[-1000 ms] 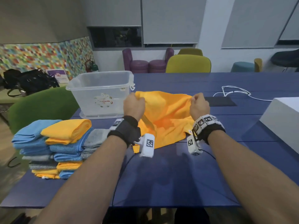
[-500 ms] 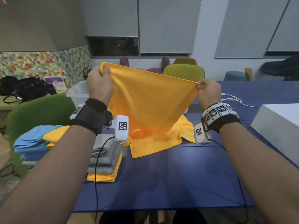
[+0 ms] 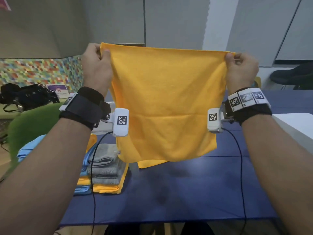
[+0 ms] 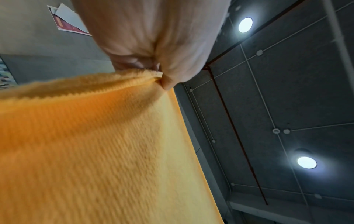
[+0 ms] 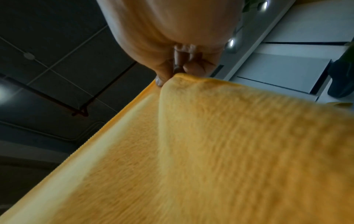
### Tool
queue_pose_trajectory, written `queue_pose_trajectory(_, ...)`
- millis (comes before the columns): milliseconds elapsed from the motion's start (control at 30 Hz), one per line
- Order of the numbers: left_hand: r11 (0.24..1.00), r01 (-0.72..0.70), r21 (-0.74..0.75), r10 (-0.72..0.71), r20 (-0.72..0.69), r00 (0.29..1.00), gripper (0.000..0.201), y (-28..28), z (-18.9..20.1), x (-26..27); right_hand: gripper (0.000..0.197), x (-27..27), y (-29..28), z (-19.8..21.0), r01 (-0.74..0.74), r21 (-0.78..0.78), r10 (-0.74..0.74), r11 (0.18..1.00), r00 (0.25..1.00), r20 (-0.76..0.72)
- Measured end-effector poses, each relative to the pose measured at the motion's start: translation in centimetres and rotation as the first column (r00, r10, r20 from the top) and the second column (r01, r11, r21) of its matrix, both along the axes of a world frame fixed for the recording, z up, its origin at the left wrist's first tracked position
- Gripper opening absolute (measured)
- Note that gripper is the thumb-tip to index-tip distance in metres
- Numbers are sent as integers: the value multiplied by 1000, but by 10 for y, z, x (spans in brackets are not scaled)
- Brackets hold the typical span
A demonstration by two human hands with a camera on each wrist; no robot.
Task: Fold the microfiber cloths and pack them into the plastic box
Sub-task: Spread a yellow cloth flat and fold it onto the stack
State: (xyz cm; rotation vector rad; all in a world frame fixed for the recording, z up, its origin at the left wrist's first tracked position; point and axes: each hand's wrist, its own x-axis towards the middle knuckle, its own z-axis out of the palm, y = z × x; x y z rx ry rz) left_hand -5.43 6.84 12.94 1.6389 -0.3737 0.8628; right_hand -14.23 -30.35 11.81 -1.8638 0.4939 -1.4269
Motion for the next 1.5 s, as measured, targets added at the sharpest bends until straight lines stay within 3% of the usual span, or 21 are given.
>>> queue_pose_trajectory(133, 983, 47, 177, -15, -179, 984, 24, -3, -26, 6, 27, -6, -9, -15, -13, 61, 24, 998, 985, -171)
queue_pose_trajectory(300, 889, 168, 426, 4, -375, 927, 29, -8, -72, 17, 25, -15, -25, -61, -35, 102, 70, 994, 929, -363)
queue_pose_trajectory(400, 906, 182, 382, 4, -438, 899, 22, -10, -96, 26, 19, -21, -32, -91, -118, 215, 192, 970, 910, -367)
queue_pose_trajectory(500, 940, 178, 290, -3, -516, 857, 28, -11, -111, 27, 15, -23, -43, -113, -197, 171, 248, 965, 898, -364)
queue_pose_trajectory(700, 937, 336, 95, -219, -589, 778, 17, -21, -130, 1, 10, -31, -58, -152, -318, 179, 363, 931, 853, -374)
queue_pose_trajectory(767, 936, 342, 81, -226, -608, 761, 16, -21, -141, -8, 8, -30, -74, -174, -346, 156, 379, 925, 817, -435)
queue_pose_trajectory(867, 924, 338, 178, -142, -660, 737, 10, -24, -166, -25, 5, -43, -72, -192, -346, 85, 329, 934, 748, -576)
queue_pose_trajectory(967, 870, 342, 355, 12, -709, 705, 14, -27, -197, -38, 11, -63, -56, -204, -355, 68, 283, 932, 602, -747)
queue_pose_trajectory(1100, 687, 336, 645, 281, -661, 695, 15, -35, -238, -48, 8, -75, -56, -232, -298, 94, 209, 950, 381, -901)
queue_pose_trajectory(1167, 572, 381, 727, 363, -640, 677, 14, -39, -252, -55, 21, -76, -59, -246, -269, 114, 192, 956, 285, -939)
queue_pose_trajectory(1233, 511, 422, 749, 414, -644, 643, 10, -45, -259, -64, 34, -77, -58, -256, -231, 123, 174, 965, 215, -961)
queue_pose_trajectory(1333, 505, 424, 751, 459, -650, 605, 20, -51, -266, -73, 32, -75, -51, -259, -157, 171, 202, 973, 205, -958)
queue_pose_trajectory(1400, 542, 421, 727, 462, -677, 573, 28, -55, -269, -75, 19, -73, -47, -259, -134, 219, 246, 966, 243, -938)
queue_pose_trajectory(1500, 589, 404, 700, 475, -704, 528, 40, -58, -273, -80, 17, -69, -43, -265, -124, 287, 312, 950, 329, -891)
